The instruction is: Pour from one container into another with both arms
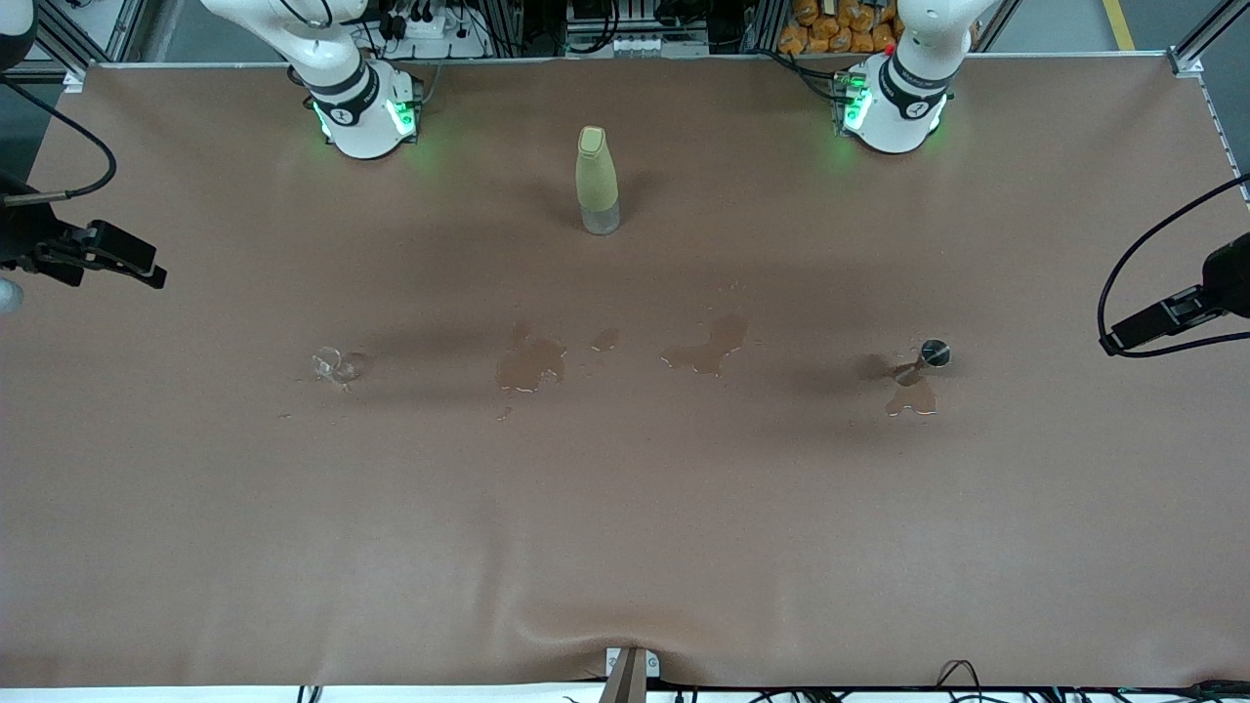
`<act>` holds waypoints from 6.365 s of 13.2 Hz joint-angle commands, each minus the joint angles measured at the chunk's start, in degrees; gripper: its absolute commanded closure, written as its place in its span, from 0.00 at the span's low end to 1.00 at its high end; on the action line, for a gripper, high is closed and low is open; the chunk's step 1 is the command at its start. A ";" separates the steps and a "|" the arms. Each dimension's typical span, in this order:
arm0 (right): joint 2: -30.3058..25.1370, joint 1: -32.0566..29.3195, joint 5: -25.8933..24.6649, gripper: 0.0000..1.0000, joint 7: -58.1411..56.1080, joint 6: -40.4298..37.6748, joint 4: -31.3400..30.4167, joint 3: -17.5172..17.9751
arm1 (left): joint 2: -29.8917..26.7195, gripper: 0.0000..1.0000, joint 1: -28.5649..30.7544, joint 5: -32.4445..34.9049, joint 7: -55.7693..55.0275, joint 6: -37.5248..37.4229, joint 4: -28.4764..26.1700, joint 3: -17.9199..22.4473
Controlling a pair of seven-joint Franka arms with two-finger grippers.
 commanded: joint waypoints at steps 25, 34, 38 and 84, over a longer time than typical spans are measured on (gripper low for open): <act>-2.06 -2.79 0.00 0.00 0.64 -1.97 -0.92 1.67 | -5.33 0.00 -27.20 4.49 -3.71 0.89 0.68 15.40; -1.71 -2.52 0.00 0.00 0.55 -1.45 0.31 1.67 | -4.10 0.00 -29.16 4.48 -3.26 1.24 1.11 17.45; -0.83 -2.52 0.00 0.00 -0.15 -1.53 1.19 1.67 | -3.93 0.00 -29.52 4.66 -3.45 1.42 1.20 17.36; -0.48 -2.96 0.35 0.00 -0.15 -1.45 2.34 1.58 | -4.37 0.00 -29.43 4.93 -3.80 0.89 1.29 17.27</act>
